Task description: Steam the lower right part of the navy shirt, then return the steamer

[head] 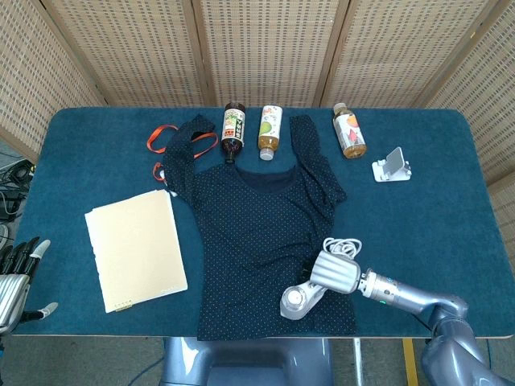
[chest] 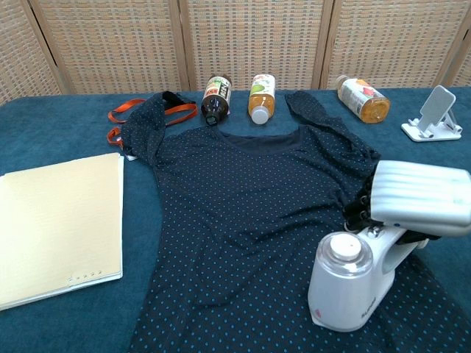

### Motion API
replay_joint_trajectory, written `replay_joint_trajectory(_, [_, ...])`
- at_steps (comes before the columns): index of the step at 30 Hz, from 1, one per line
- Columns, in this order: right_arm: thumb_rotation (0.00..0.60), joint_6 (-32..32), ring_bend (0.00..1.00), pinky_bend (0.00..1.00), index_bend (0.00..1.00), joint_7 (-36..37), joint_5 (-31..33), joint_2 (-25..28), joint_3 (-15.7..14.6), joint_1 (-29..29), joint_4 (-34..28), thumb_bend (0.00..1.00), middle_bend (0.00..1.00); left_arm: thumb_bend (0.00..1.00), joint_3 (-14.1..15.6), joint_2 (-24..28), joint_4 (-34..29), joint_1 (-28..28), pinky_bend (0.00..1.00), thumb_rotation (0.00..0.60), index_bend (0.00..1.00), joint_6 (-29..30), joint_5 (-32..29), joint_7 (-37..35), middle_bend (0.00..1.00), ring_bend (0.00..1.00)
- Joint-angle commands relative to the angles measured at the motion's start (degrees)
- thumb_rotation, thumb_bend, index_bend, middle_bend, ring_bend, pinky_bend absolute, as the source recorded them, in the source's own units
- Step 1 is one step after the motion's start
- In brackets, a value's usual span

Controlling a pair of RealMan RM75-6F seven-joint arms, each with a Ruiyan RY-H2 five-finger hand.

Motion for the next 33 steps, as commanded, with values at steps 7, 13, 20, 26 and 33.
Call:
replay_joint_trajectory(7, [0.600,-3.74,0.78,0.90,0.84,1.40,2.72,2.35,2.09,-1.42,0.77,1.00,0.68,0.00,0.07,-0.22,0.17,-0.10,0.00,0.600,0.00,-0.24,0.12,0.12,0.00,0.00])
replay_joint_trajectory(13, [0.600,-1.64,0.78,0.90,0.84,1.16,1.65,1.51,1.15,-1.08,-0.17,1.00,0.68,0.00,-0.04,-0.11,0.05,-0.19,0.00,0.600,0.00,-0.33,-0.01,0.05,0.00,0.00])
replay_joint_trajectory(20, [0.600,1.29,0.78,0.90,0.84,-0.10,-0.18,-1.13,-0.22,-0.06,-1.31,1.00,0.68,0.00,-0.12,0.18,0.21,0.02,0.00,0.600,0.00,0.00,-0.06,-0.74,0.00,0.00])
replay_joint_trajectory(26, [0.600,3.98,0.78,0.90,0.84,-1.59,-1.97,-3.21,-1.47,1.17,-2.29,1.00,0.68,0.00,-0.16,0.38,0.09,0.02,0.00,0.600,0.00,-0.02,-0.09,-1.03,0.00,0.00])
replay_joint_trajectory(33, [0.600,4.73,0.78,0.90,0.84,-2.84,-2.96,-4.29,-2.23,1.39,-2.61,1.00,0.68,0.00,-0.20,0.51,0.37,0.10,0.00,0.600,0.00,0.06,-0.11,-1.51,0.00,0.00])
